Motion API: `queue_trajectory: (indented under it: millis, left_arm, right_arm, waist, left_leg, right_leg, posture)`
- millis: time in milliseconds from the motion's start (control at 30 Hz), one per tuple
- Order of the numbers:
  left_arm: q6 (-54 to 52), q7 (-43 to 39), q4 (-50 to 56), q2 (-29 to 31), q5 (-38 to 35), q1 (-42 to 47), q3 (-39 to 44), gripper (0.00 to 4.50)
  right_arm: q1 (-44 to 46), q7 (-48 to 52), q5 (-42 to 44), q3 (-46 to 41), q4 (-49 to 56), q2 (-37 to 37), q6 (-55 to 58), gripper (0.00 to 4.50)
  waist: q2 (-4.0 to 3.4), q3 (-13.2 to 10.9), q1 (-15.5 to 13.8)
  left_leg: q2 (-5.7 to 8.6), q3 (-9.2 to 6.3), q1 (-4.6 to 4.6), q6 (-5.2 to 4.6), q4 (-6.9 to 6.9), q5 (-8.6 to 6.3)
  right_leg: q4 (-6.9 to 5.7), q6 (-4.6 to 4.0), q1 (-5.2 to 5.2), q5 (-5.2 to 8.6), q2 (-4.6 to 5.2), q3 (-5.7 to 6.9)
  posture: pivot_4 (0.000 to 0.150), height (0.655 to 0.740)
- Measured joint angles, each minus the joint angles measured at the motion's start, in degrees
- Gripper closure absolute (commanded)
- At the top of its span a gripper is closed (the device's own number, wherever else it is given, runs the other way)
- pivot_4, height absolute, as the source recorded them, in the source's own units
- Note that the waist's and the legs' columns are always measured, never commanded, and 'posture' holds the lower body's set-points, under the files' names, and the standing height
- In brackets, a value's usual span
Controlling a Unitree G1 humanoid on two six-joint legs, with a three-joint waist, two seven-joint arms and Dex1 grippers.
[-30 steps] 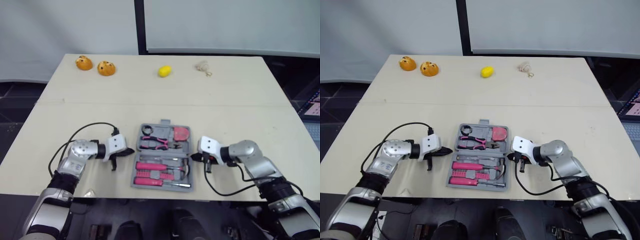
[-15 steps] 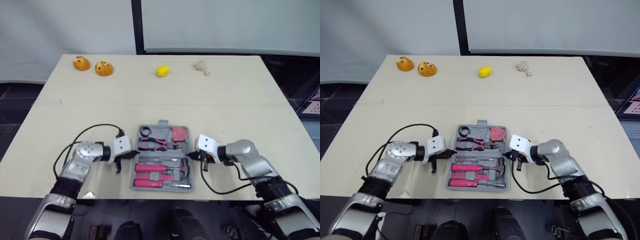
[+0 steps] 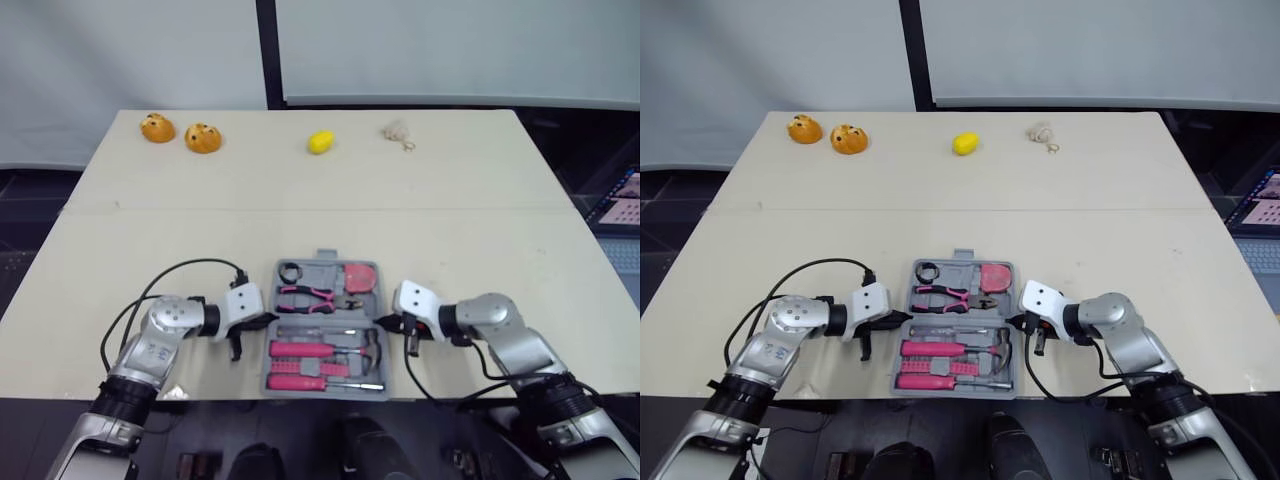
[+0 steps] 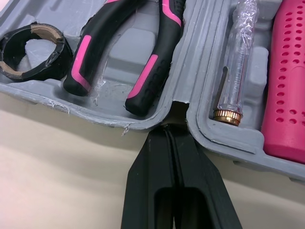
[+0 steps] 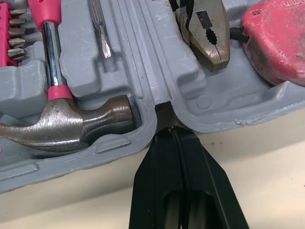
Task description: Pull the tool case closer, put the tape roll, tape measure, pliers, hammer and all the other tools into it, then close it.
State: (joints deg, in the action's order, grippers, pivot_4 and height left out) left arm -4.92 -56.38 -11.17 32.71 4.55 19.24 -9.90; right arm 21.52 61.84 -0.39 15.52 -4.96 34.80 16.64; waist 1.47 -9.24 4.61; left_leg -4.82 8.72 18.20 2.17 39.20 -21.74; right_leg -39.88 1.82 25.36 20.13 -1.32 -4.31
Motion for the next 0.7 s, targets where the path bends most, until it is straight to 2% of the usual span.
queue_trajectory:
  millis: [433, 600, 700]
  left_arm:
    - [-3.3, 1.6, 3.9, 0.7, 0.0, -2.0, 0.2, 4.44]
    - [-3.6, 1.0, 8.5, 5.4, -1.5, -6.3, 1.6, 4.44]
    - [-3.7, -2.7, 12.7, 9.0, -6.1, -10.5, 4.6, 4.44]
  right_arm:
    - [0.2, 0.0, -0.5, 0.3, 0.3, 0.4, -0.1, 4.46]
    - [-0.2, 0.0, -1.1, -1.0, 4.6, 5.3, 0.0, 4.46]
    - [-2.0, 0.0, 1.7, -4.3, 8.0, 7.1, 3.3, 4.46]
  waist:
    - [0.0, 0.0, 0.2]
    - [0.01, 0.0, 0.4]
    - [0.02, 0.0, 0.4]
  left_leg:
    - [0.0, 0.0, 0.0, 0.0, -0.01, 0.0]
    - [-0.03, -0.02, 0.0, 0.0, -0.08, 0.0]
    - [-0.04, -0.04, 0.01, 0.01, -0.1, 0.01]
  right_leg:
    - [0.01, 0.0, 0.0, 0.0, 0.0, -0.02]
    - [0.04, 0.0, 0.02, 0.0, -0.02, -0.04]
    - [0.04, -0.02, 0.03, 0.01, -0.03, -0.02]
  posture:
    - [0.15, 0.74]
    - [0.15, 0.74]
    - [0.15, 0.74]
